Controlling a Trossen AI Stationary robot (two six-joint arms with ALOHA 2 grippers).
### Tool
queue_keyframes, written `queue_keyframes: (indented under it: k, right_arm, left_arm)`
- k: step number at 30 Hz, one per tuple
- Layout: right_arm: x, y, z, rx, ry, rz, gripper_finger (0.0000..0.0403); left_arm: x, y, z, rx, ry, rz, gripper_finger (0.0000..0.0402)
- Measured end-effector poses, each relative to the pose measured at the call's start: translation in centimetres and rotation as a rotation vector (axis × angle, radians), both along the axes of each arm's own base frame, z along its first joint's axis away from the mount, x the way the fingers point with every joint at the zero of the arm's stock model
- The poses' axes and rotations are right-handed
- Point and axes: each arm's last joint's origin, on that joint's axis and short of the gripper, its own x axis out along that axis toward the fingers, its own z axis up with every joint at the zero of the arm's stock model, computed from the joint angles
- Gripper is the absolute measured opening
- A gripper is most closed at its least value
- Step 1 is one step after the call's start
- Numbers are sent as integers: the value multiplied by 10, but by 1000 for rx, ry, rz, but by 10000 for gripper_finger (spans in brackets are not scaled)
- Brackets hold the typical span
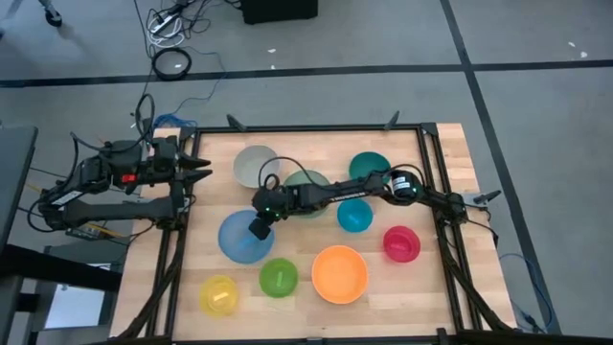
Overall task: Nest bowls inside each other
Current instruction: Stack the large blue bowl on top of the light green bowl
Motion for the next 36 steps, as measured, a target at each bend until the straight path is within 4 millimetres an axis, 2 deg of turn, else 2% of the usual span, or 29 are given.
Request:
queue_keyframes:
  k: [4,6,9,13,18,20,23,27,31,36]
  right_arm:
    - [-1,-6,9,-15,-22,12,2]
    - [-3,-9,25,-36,-41,21,1]
    - [-15,-16,59,-96,-52,12,1]
    - [-45,-26,96,-244,72,-43,1]
    - [-88,-38,115,-348,353,-116,1]
    - [-99,-42,115,-388,445,-152,0]
    - [-104,-46,113,-414,504,-165,0]
    - [-102,-53,109,-410,511,-172,0]
    - [-101,-60,95,-378,511,-192,1]
    - [-105,-61,79,-306,565,-174,35]
  left_arm:
    - [0,0,0,0,-1,0,136]
    - [0,0,0,0,0,0,136]
    - [0,0,0,-4,-1,1,136]
    - [0,0,-1,-7,4,2,136]
    - [-1,0,-2,-21,14,5,136]
    - [-1,0,-2,-25,14,7,136]
    - [-1,0,-2,-28,14,8,136]
    - [-1,0,-2,-29,15,8,136]
    - [-1,0,-2,-29,14,8,136]
    - [-1,0,-2,-29,15,8,136]
